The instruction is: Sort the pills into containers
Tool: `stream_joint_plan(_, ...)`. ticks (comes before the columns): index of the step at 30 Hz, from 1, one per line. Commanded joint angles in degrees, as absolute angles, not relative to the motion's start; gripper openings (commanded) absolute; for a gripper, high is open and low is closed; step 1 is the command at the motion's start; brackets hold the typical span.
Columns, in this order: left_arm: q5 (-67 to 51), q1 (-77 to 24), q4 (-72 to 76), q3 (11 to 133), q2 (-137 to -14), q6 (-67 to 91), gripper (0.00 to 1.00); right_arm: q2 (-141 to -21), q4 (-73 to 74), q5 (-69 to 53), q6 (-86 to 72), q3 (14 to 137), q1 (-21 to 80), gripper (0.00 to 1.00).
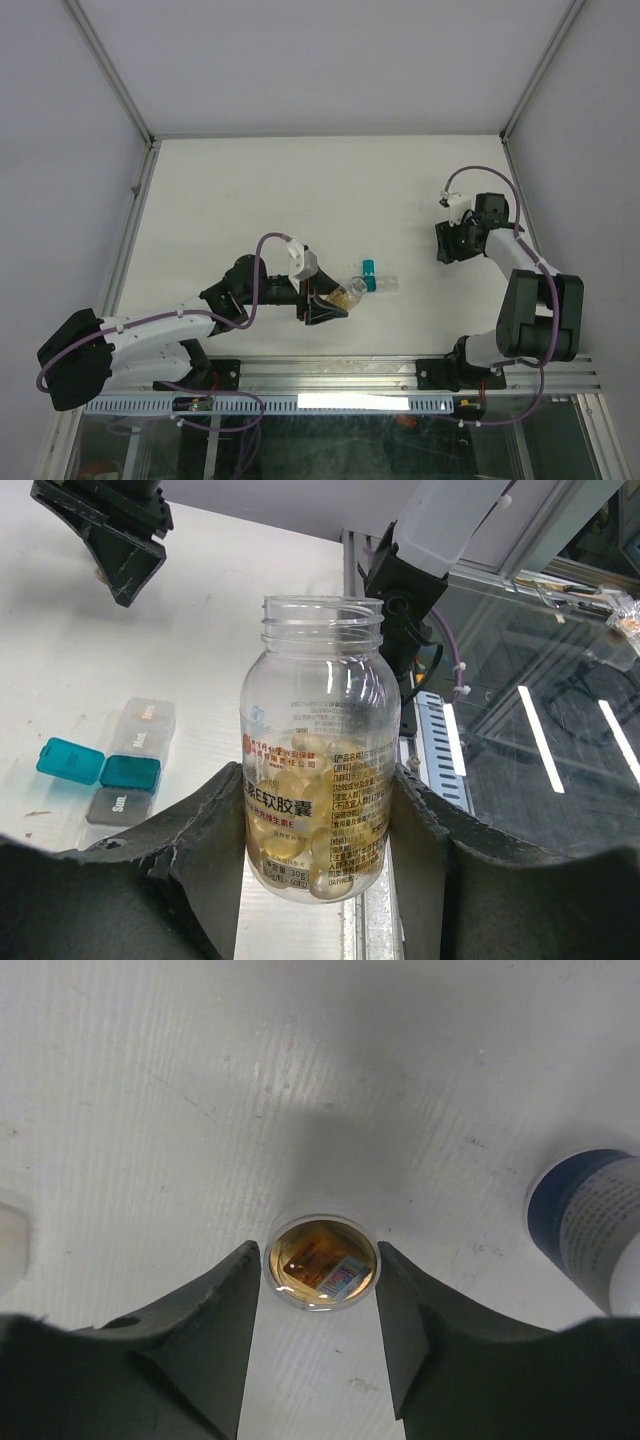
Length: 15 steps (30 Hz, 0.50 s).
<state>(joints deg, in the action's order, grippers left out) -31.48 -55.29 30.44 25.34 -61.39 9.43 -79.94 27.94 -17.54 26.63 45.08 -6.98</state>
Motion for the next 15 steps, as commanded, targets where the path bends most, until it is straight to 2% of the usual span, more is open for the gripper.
stream_joint_plan(1,-31.59,-55.61,32.39,28.24,-60.9,10.27,0.0,-82.98,25.74,-17.35,26.31,48.79,-7.07,0.54)
stream_joint_plan(9,-32.58,-55.94,30.94,30.16,-60.92,9.21,0.0,-77.23,29.87,-22.42,28.65,49.87,-7.17,0.77)
stream_joint_plan(11,-32.7,-56.03,31.07,30.44,-61.04,9.16,0.0,-72.8,33.98,-29.48,31.58,51.17,-7.21,0.81)
stream_joint_plan(15,-31.6,-56.32,31.9,30.77,-61.37,7.86,0.0,-60.89,47.31,-53.64,45.69,54.7,-7.05,0.82)
